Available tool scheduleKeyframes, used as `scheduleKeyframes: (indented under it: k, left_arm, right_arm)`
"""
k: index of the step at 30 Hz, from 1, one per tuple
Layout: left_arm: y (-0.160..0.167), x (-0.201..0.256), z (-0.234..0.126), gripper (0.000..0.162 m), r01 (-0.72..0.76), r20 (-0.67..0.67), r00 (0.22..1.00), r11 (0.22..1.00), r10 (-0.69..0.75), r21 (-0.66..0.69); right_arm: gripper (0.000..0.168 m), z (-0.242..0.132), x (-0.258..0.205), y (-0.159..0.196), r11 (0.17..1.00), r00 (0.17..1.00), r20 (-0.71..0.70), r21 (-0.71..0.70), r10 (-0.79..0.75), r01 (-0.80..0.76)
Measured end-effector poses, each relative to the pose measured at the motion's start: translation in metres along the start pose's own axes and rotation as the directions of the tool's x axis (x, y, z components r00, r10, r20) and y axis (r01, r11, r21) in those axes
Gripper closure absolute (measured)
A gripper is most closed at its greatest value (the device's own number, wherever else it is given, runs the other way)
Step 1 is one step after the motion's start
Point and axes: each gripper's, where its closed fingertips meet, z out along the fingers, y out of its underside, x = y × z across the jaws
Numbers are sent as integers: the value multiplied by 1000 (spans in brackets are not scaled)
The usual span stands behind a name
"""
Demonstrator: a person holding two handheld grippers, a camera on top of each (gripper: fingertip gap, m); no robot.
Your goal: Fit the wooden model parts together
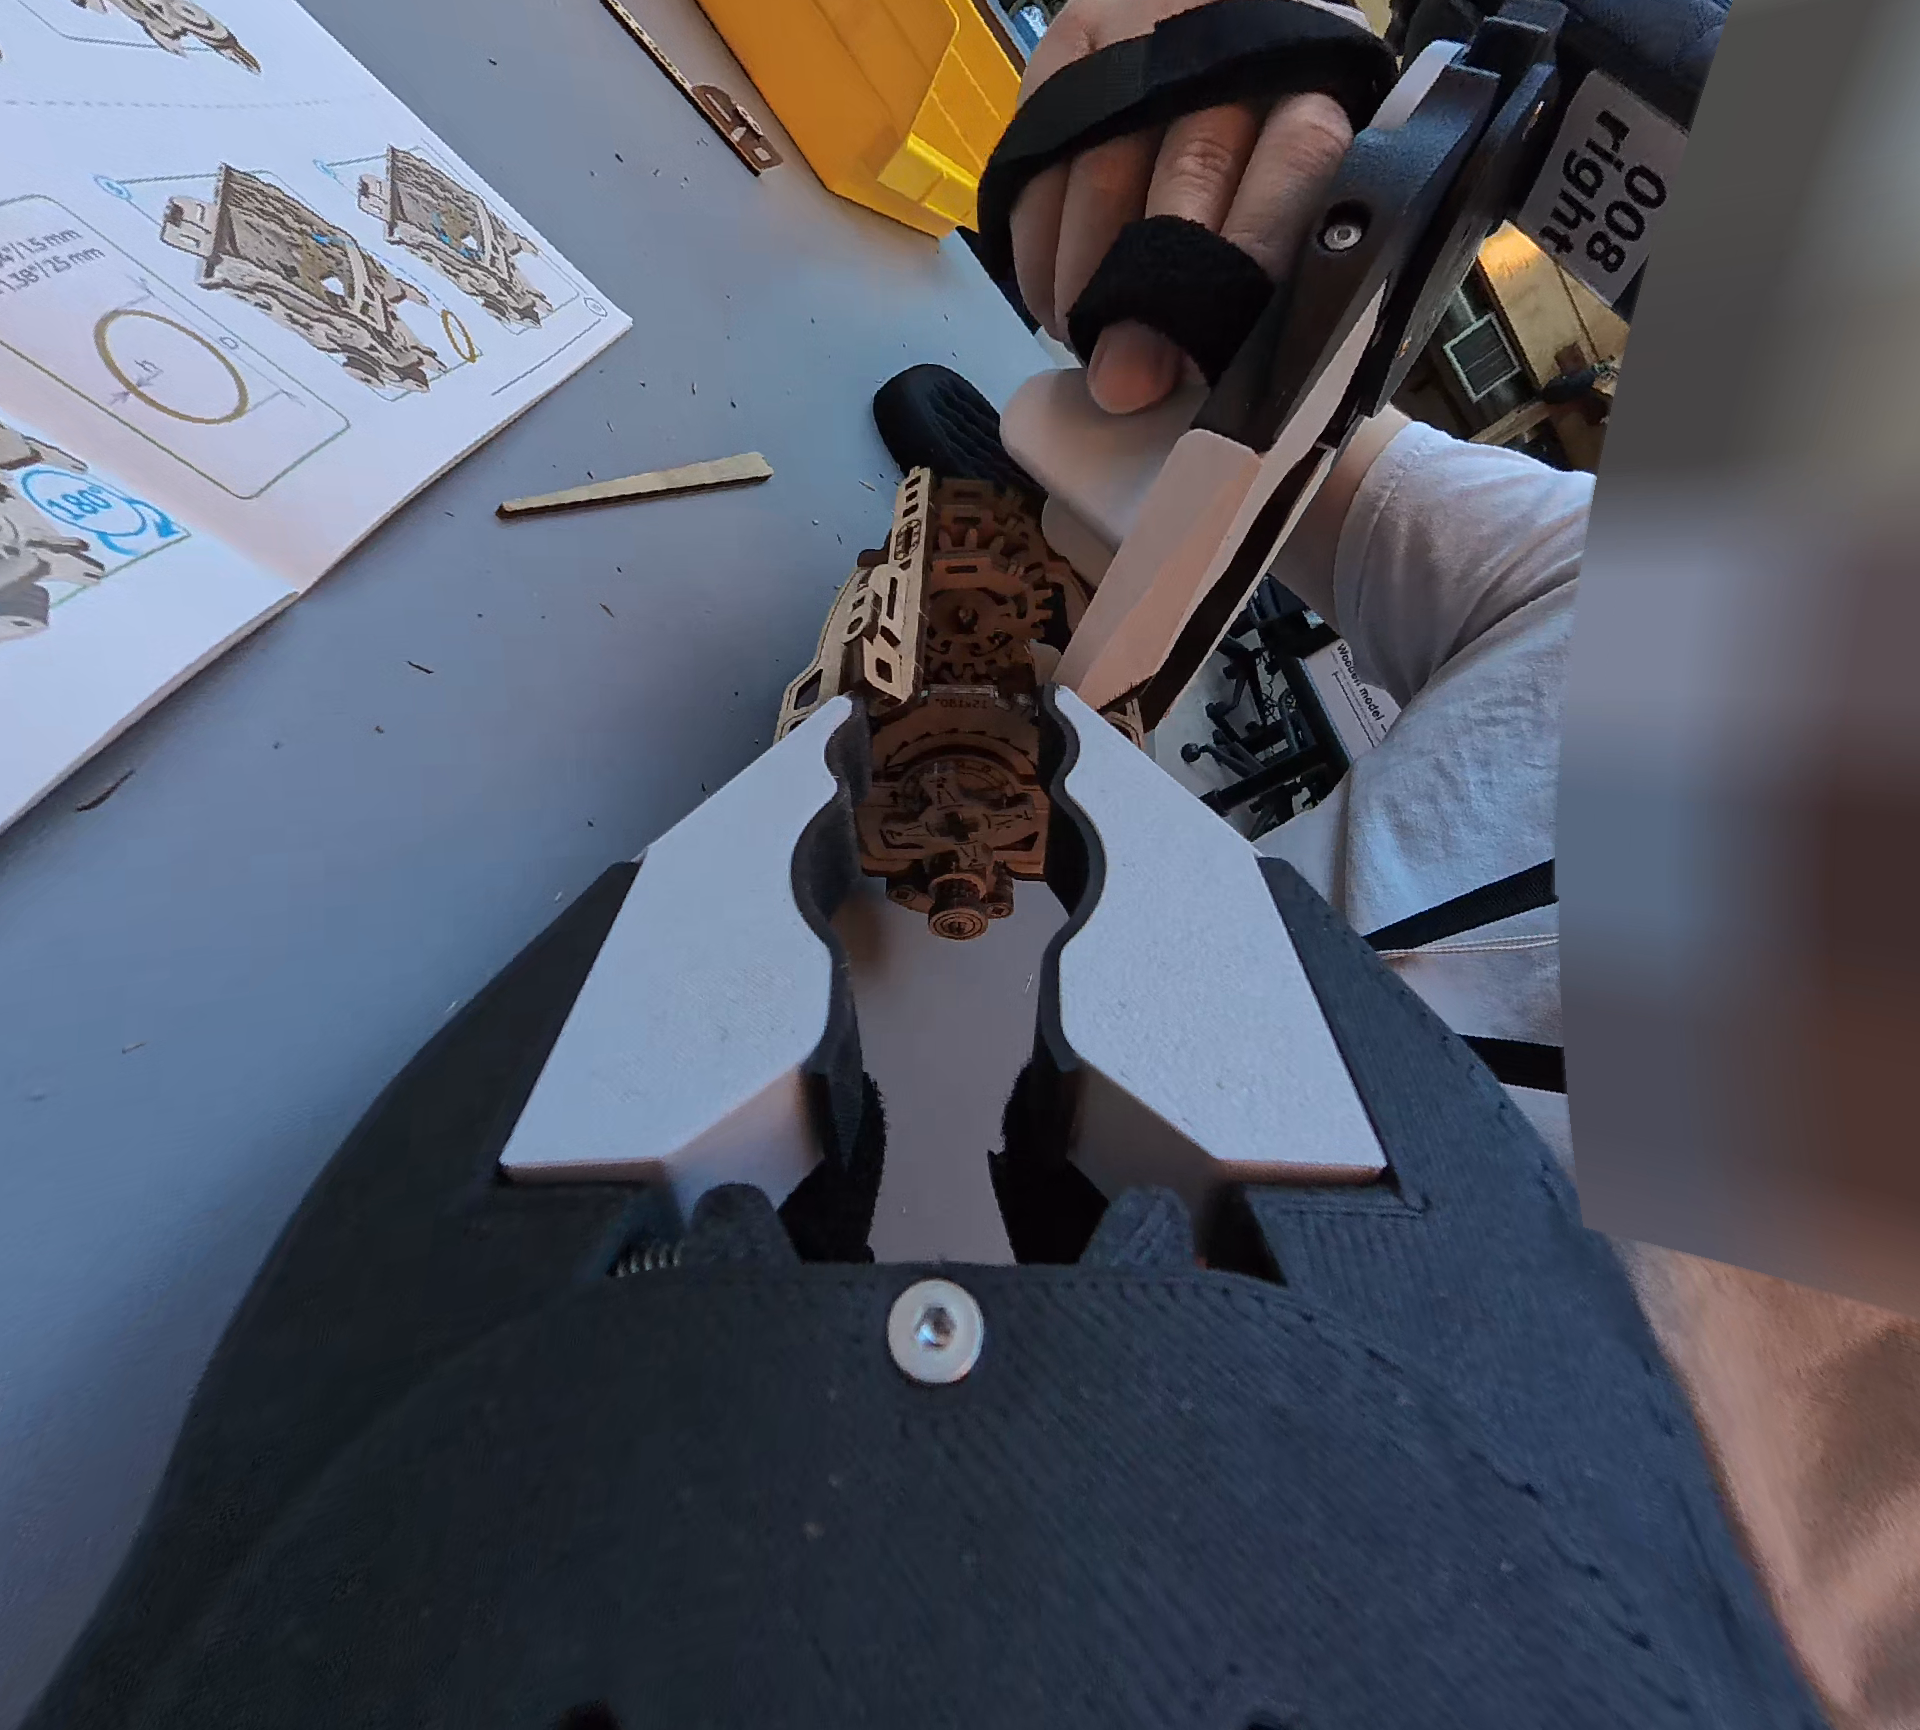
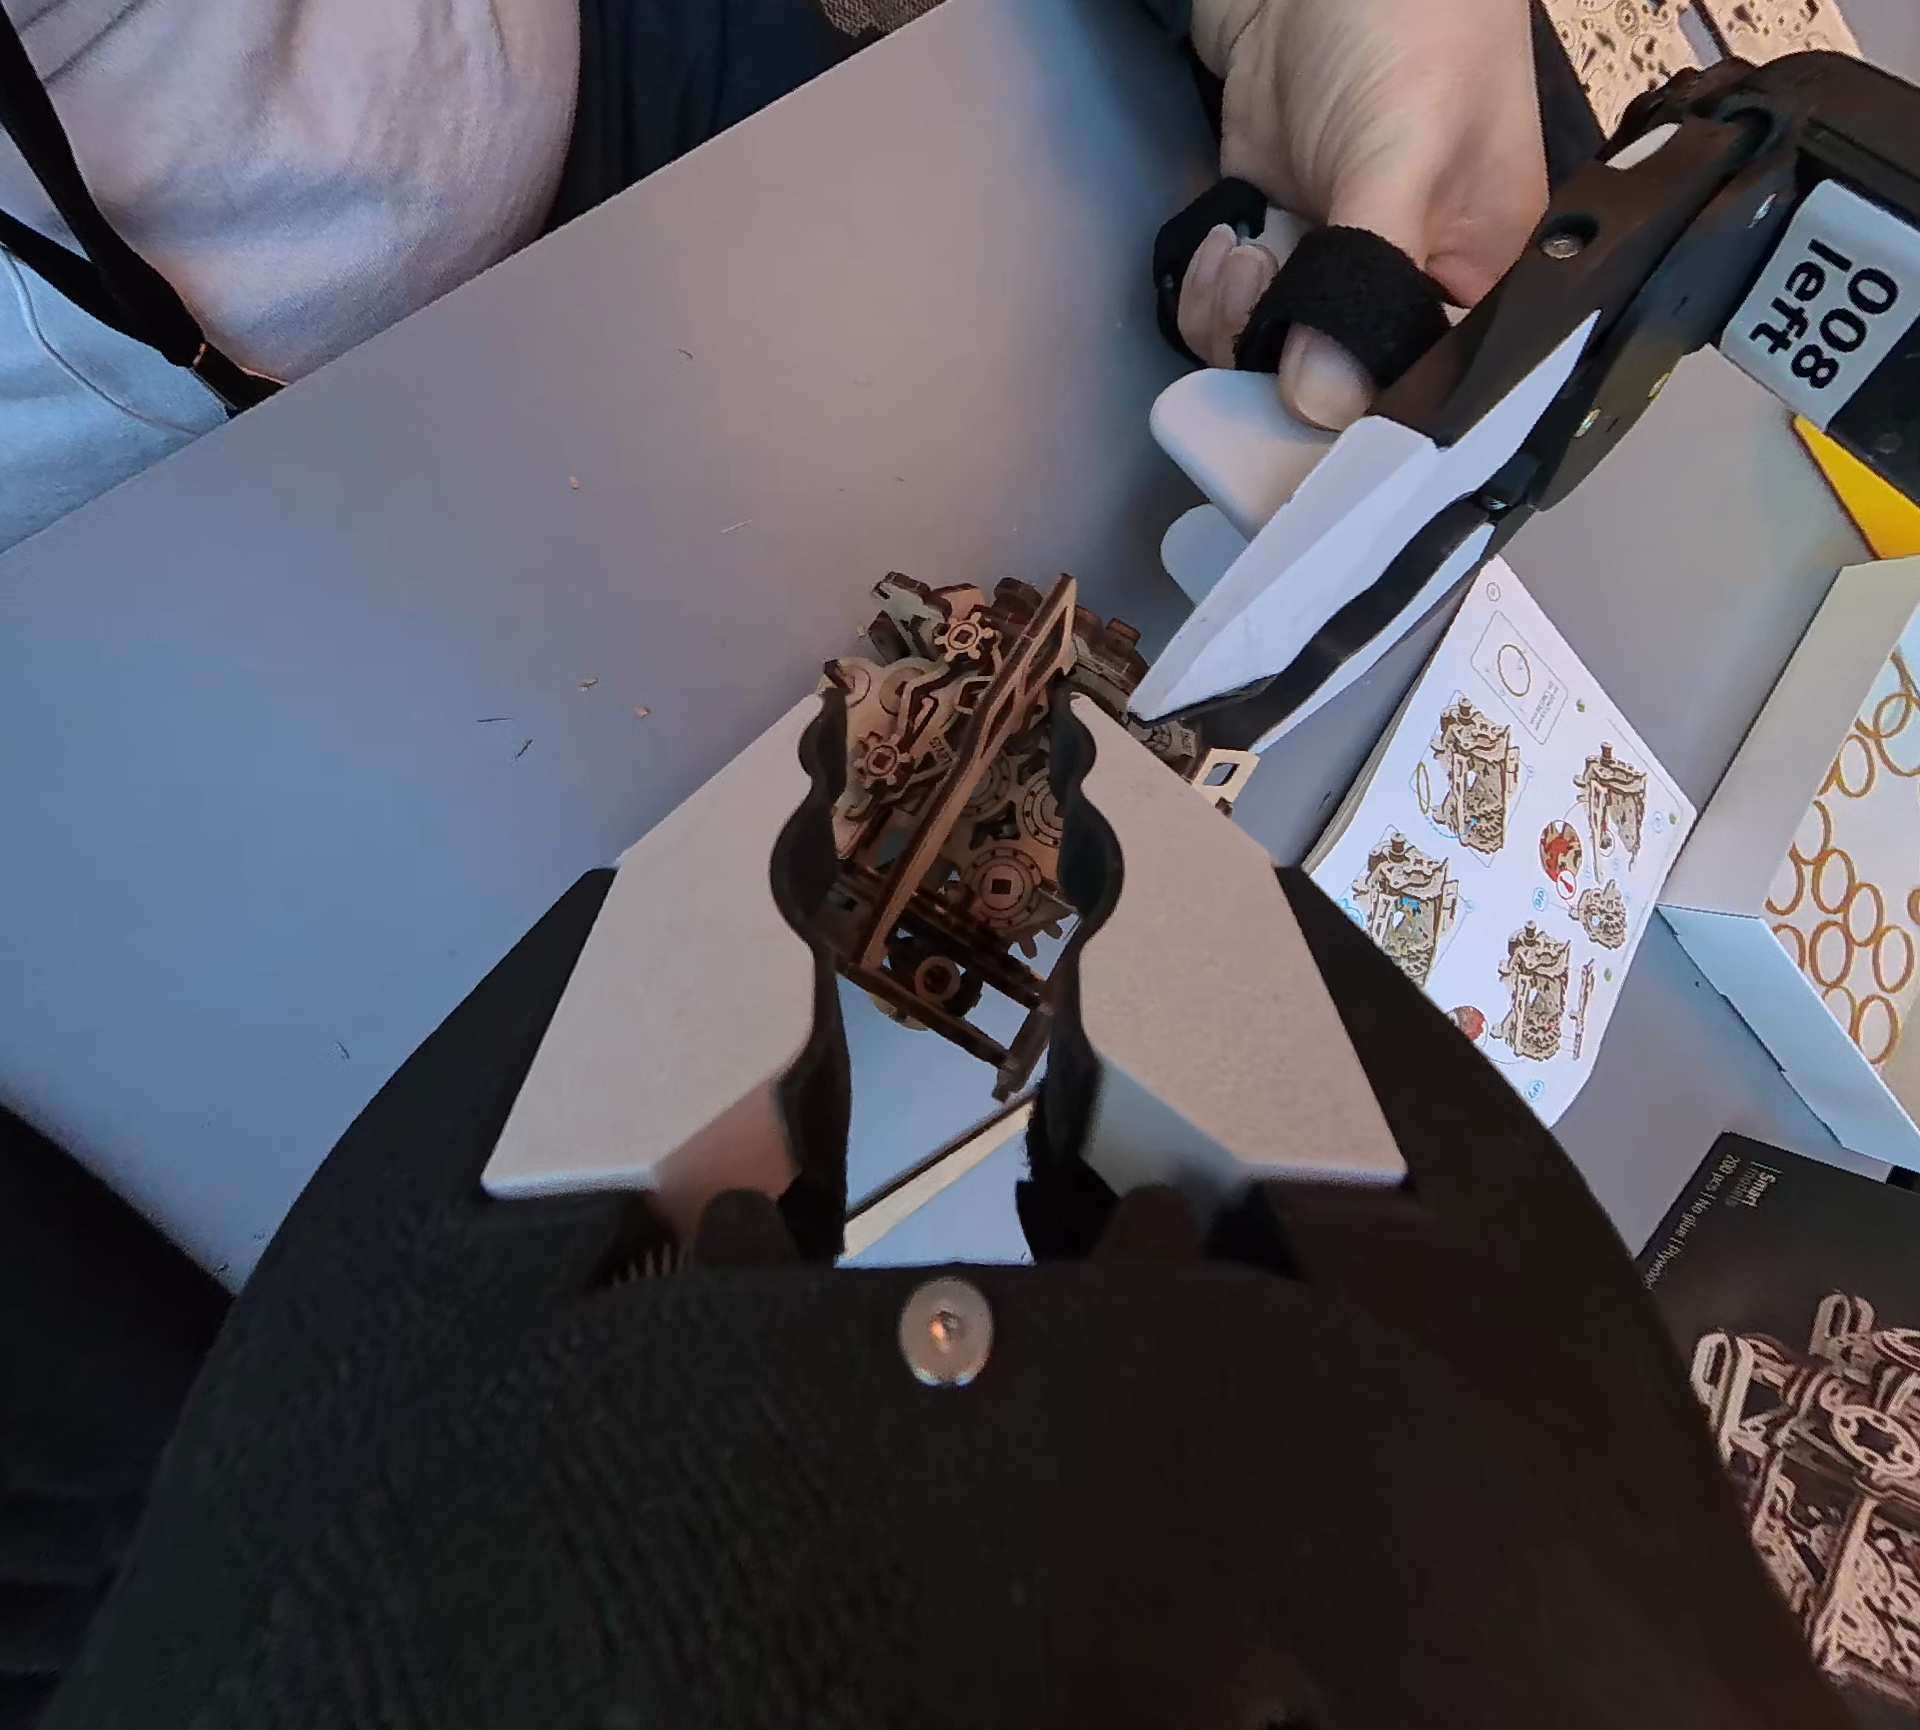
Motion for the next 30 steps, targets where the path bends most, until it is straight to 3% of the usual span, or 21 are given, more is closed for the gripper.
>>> scheduleKeyframes:
  k: [9, 14, 16, 23, 30]
  left_arm:
    - [0, 1, 2, 133, 1, -6, 1000, 1000, -1, -1]
    - [-1, 0, 0, 133, 18, -10, 1000, 1000, -18, 7]
    - [-1, 0, 1, 133, 15, -11, 1000, 1000, -15, 6]
    - [-2, -2, 2, 133, 44, -25, 999, 999, -44, -8]
    - [-3, -4, 1, 133, 55, -28, 998, 998, -55, -3]
  right_arm:
    - [124, -5, -6, 3, 1000, 1000, -24, -7, 11, -11]
    - [136, -7, -5, 7, 999, 997, -71, -31, -36, 34]
    - [109, -6, 4, 5, 997, 987, -138, -40, -78, 73]
    - [109, 4, -6, 5, 974, 980, -10, -115, -199, 197]
    - [112, 3, -4, 8, 963, 980, 39, -181, -196, 200]
